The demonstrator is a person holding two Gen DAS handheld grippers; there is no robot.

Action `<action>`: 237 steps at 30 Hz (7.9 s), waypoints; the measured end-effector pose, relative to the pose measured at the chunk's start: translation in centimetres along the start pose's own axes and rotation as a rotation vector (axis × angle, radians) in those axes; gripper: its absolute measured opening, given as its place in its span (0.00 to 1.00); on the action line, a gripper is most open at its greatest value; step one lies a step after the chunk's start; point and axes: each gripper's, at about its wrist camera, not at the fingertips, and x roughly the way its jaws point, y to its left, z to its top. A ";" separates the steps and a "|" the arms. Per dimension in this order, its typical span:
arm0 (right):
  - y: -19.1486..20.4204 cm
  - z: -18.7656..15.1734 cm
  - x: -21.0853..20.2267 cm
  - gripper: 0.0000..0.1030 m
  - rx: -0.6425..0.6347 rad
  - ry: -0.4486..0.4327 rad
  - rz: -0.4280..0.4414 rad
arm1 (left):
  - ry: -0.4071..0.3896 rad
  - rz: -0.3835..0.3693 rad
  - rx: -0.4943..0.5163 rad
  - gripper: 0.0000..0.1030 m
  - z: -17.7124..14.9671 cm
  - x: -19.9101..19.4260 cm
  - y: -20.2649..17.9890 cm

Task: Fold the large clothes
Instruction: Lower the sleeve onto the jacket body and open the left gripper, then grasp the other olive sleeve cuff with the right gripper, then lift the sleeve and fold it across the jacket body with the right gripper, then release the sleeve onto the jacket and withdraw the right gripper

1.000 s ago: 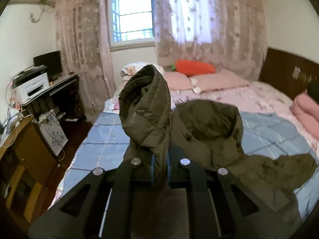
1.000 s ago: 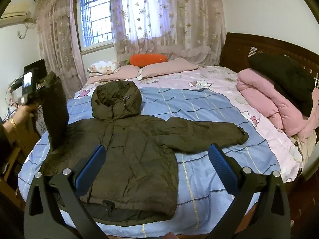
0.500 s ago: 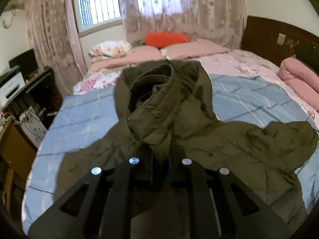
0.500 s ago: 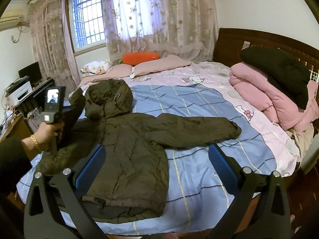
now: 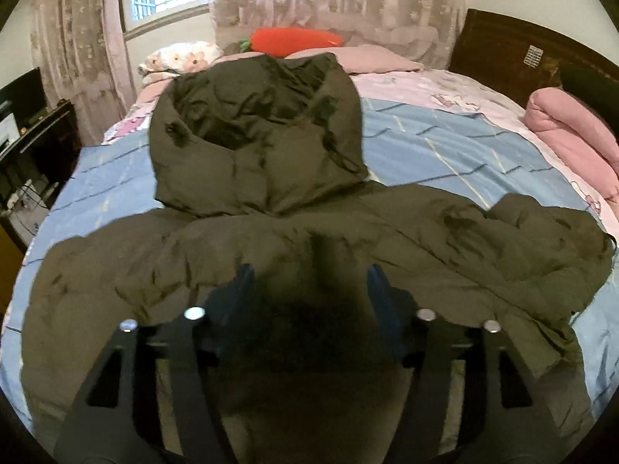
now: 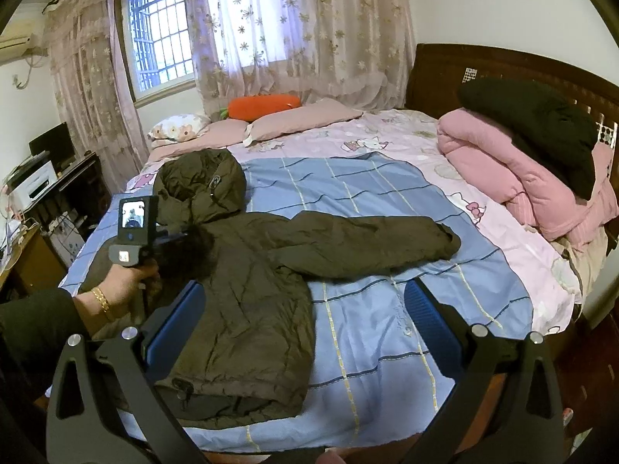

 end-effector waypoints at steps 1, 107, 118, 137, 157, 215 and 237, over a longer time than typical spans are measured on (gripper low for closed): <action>0.0 0.0 0.1 0.99 -0.001 0.002 0.001 | 0.001 -0.014 -0.006 0.73 -0.2 0.0 -0.5; -28.7 -6.8 32.8 0.77 1.187 0.148 0.283 | -0.013 -0.012 -0.192 0.98 -6.9 -31.8 13.8; -29.9 -6.9 36.6 0.60 1.212 0.165 0.182 | 0.033 -0.012 -0.179 0.98 -7.0 -30.4 13.3; -25.9 -0.6 34.0 0.04 0.765 0.067 -0.053 | 0.020 0.008 -0.175 0.98 -6.8 -30.4 13.8; -10.0 13.7 24.0 0.04 0.243 -0.128 -0.150 | -0.102 0.052 -0.230 0.98 -6.6 -34.5 16.6; 40.6 0.0 25.8 0.99 -0.410 0.028 0.340 | -0.195 0.073 -0.398 0.98 -8.6 -39.3 24.9; 21.3 2.2 2.7 0.99 -0.327 -0.150 0.112 | -0.208 0.087 -0.210 0.98 -7.9 -37.4 19.0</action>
